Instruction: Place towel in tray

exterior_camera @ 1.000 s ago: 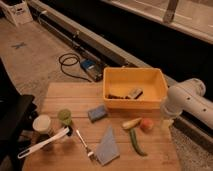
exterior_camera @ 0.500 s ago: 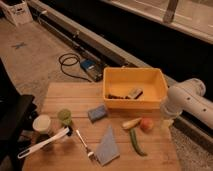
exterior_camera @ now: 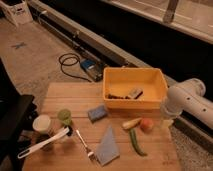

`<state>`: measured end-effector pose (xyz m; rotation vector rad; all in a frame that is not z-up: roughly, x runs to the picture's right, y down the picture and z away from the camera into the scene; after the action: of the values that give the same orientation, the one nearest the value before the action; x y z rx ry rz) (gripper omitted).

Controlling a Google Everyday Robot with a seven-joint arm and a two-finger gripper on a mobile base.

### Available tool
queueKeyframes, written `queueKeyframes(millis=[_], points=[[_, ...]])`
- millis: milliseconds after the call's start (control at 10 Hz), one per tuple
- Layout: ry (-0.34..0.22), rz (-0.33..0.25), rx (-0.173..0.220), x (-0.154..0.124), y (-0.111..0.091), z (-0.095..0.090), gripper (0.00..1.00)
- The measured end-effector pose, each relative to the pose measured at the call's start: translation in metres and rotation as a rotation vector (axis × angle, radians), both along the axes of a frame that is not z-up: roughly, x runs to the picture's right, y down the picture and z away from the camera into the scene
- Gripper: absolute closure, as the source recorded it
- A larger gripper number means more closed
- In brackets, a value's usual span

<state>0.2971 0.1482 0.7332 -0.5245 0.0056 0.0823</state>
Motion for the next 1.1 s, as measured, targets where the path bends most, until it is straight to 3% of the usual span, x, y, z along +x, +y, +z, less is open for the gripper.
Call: queueKeyframes(millis=[200, 500, 700, 900, 1000, 1100], points=[[-0.041, -0.062, 0.011, -0.011, -0.003, -0.006, 0.26], [-0.167, -0.224, 0.037, -0.067, 0.004, -0.023, 0.26], [-0.289, -0.36, 0.059, -0.123, 0.016, -0.037, 0.26], [-0.443, -0.491, 0.071, -0.17, 0.035, -0.053, 0.26], [-0.535, -0.584, 0.09, -0.194, 0.051, -0.068, 0.26], [-0.576, -0.627, 0.098, -0.204, 0.059, -0.074, 0.26]])
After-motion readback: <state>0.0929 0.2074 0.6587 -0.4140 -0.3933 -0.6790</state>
